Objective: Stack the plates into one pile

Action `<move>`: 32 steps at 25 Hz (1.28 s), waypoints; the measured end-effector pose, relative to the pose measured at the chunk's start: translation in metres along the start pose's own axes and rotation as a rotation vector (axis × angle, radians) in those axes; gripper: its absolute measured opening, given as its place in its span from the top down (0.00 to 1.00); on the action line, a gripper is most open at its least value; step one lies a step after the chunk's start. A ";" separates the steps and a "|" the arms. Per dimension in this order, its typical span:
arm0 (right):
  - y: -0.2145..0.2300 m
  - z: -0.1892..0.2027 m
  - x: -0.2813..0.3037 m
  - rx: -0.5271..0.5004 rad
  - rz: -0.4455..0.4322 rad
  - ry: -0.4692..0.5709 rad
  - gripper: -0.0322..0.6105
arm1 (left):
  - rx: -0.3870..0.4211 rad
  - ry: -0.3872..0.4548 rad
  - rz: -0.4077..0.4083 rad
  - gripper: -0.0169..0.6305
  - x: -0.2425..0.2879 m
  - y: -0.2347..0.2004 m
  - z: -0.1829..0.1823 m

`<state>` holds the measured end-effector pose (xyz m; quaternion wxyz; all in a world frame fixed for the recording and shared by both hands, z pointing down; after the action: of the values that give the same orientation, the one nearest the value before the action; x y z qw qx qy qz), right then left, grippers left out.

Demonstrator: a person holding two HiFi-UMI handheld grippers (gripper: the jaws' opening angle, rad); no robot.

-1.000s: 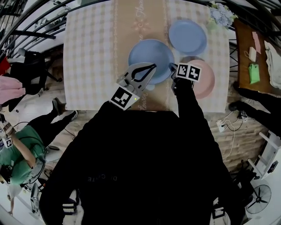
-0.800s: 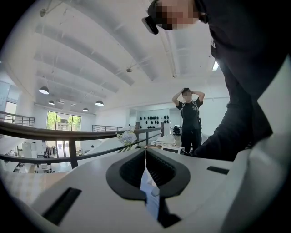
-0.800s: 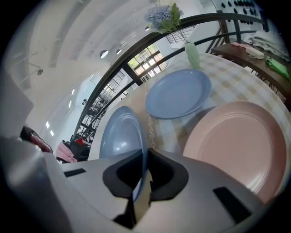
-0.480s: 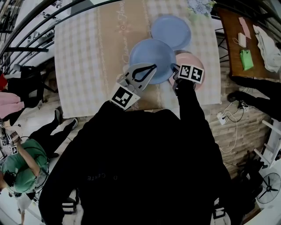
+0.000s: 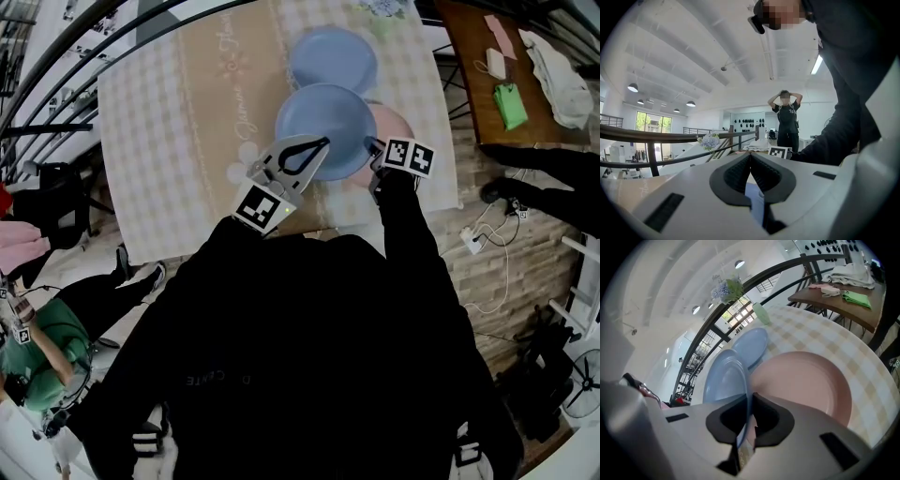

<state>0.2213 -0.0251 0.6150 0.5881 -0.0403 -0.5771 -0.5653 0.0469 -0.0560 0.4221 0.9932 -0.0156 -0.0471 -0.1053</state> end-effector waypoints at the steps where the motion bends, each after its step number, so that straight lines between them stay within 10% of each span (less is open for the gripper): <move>1: 0.005 0.000 -0.003 0.007 0.001 0.002 0.91 | 0.000 -0.001 0.004 0.94 0.004 0.003 0.001; 32: 0.131 0.009 -0.048 0.170 0.056 -0.006 0.91 | -0.014 -0.027 0.071 0.94 0.089 0.053 0.011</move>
<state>0.3232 0.0577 0.6627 0.6033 -0.0079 -0.6232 -0.4975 0.1439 -0.0226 0.4408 0.9954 -0.0257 -0.0591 -0.0703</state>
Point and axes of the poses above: the fingertips, and each gripper's own axes: x forward along the fingers, y to its right, z out of its underside, the point moved 4 cm from there along -x, backward along the fingers, and after that the axes turned 2 degrees about -z, right-handed, at the moved point
